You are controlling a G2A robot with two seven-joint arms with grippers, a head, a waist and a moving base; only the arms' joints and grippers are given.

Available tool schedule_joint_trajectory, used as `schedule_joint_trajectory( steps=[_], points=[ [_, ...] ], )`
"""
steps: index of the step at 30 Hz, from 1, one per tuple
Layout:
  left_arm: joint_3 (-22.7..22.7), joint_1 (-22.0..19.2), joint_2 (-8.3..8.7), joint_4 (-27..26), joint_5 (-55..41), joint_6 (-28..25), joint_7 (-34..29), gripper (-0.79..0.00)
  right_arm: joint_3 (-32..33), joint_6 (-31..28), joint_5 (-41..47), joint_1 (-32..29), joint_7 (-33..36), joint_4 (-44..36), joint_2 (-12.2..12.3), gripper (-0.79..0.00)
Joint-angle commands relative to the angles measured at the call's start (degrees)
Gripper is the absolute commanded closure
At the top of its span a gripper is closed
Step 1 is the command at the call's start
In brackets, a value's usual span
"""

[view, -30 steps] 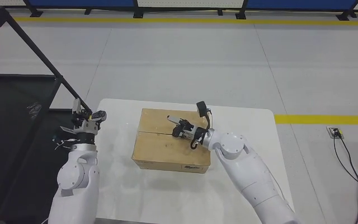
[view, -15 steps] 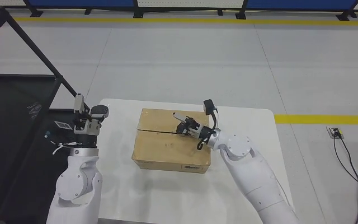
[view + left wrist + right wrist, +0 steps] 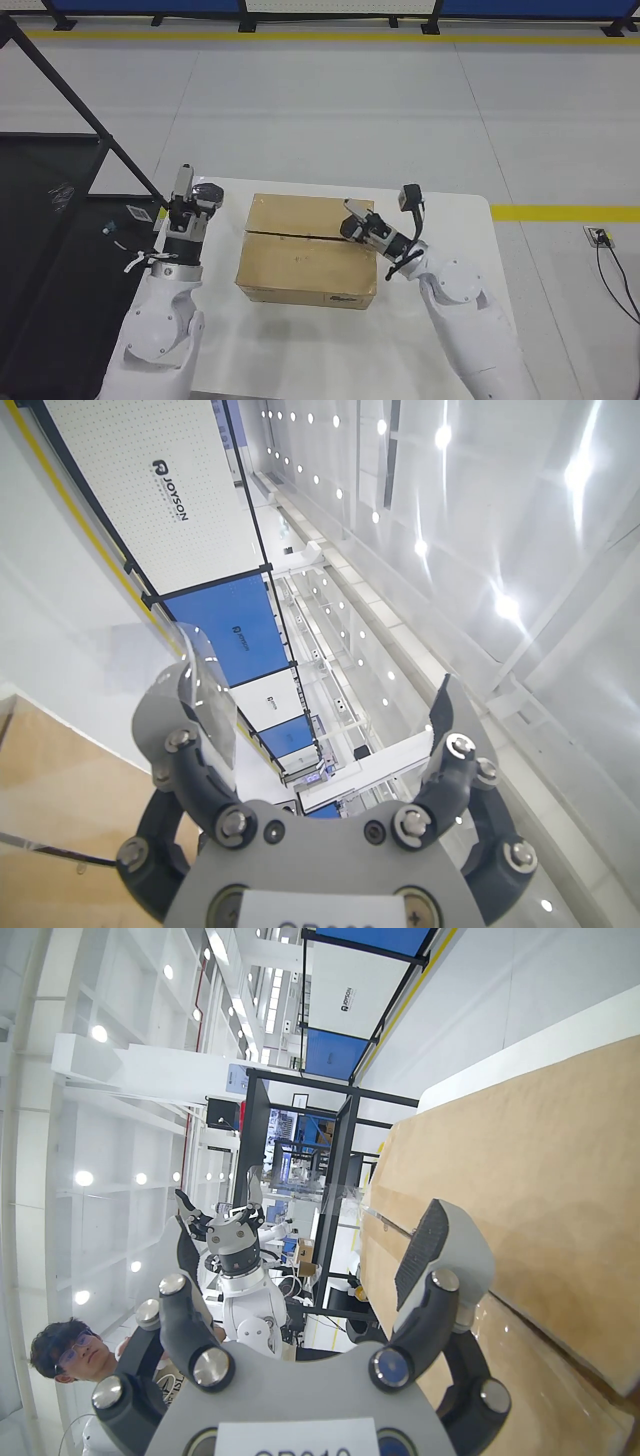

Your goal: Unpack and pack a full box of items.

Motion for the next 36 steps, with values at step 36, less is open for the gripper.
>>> schedule_joint_trajectory(
  steps=[36],
  points=[
    [3.85,-0.63,-0.02,0.18,8.1,1.15,-0.88,-0.785,5.86,0.89,1.65,-7.52,3.1,-5.63,3.61,-0.785]
  ],
)
